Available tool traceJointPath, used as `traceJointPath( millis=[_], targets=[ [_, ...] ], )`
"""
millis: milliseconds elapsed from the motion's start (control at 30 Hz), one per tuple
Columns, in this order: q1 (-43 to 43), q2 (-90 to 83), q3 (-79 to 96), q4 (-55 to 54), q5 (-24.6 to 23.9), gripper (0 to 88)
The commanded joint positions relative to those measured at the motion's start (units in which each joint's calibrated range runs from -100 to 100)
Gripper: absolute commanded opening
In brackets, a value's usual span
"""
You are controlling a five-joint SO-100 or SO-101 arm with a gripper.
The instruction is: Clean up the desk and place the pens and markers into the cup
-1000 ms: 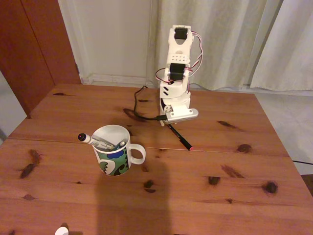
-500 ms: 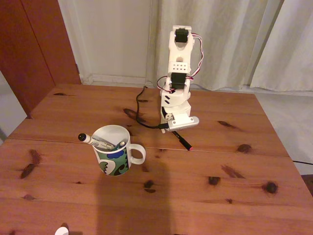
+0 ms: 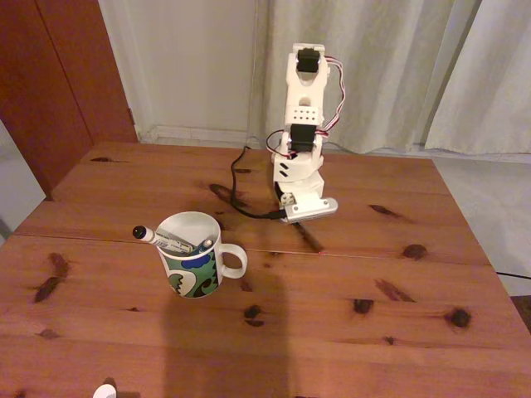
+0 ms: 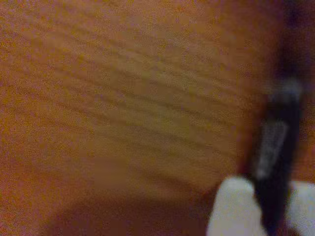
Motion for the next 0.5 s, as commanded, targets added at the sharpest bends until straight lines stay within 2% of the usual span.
traceJointPath(
  millis=[0,133,333,467],
  targets=[
    [-0.5,-0.3,-2.0,-1.0,-0.3,0.9],
    [-0.6,-0.6,-2.3,-1.0,-2.5,0.9],
    [-0.3,-1.5,-4.3,-1.0,-3.1,0.9],
    [-0.5,-6.8,-7.3,-0.9,-7.4,0.9]
  ],
)
